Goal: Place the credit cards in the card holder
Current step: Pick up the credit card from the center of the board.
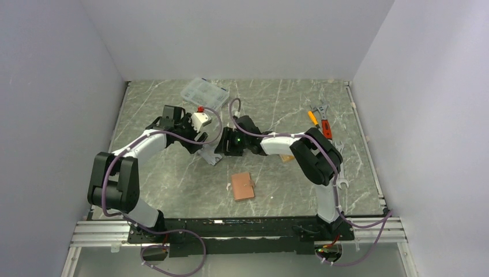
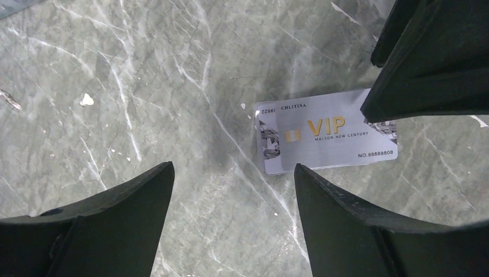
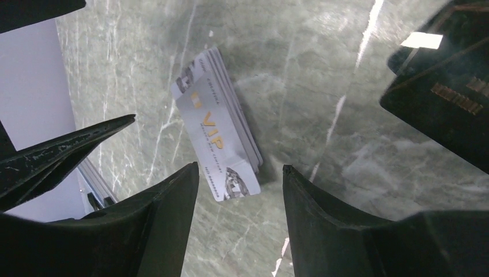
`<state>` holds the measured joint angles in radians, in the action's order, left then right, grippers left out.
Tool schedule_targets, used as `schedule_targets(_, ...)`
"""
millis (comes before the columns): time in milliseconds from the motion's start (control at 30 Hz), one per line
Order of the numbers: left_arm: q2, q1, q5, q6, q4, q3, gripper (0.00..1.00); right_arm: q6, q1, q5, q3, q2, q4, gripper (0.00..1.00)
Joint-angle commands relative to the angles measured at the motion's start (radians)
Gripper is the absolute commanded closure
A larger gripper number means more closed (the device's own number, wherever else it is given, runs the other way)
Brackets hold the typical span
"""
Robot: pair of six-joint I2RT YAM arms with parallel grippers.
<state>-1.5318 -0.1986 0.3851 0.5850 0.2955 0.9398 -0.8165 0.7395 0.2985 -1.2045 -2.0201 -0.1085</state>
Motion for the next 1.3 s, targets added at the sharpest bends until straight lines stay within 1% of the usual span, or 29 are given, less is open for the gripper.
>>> schedule_targets(0,-0.011,-0.021,-0.012,0.035,-0.055,-0.012,0.19,-0.082,-0.008,0.028,0.056,0.003,-0.113,0.43)
schedule_targets(100,-0.013,-0.037,-0.011,0.047,-0.073,-0.028,0.18,-0.113,-0.011,0.043,0.082,-0.008,-0.148,0.46)
schedule_targets(333,-0.039,-0.080,-0.075,0.070,-0.109,-0.041,0.18,-0.153,-0.012,0.059,0.117,-0.016,-0.182,0.50)
schedule_targets(500,-0.059,-0.108,-0.121,0.071,-0.142,-0.053,0.19,-0.226,-0.012,0.081,0.181,-0.023,-0.277,0.52)
schedule_targets(800,-0.068,-0.160,-0.204,0.098,-0.195,-0.078,0.18,-0.297,-0.013,0.106,0.253,-0.028,-0.384,0.53)
schedule_targets(900,-0.059,-0.173,-0.206,0.101,-0.215,-0.100,0.18,-0.325,-0.016,0.121,0.264,-0.032,-0.424,0.53)
schedule_targets(1167,-0.061,-0.186,-0.196,0.089,-0.193,-0.101,0.19,-0.428,-0.028,0.167,0.307,-0.069,-0.598,0.53)
schedule_targets(1267,-0.053,-0.191,-0.180,0.077,-0.173,-0.102,0.19,-0.449,-0.029,0.176,0.312,-0.082,-0.627,0.54)
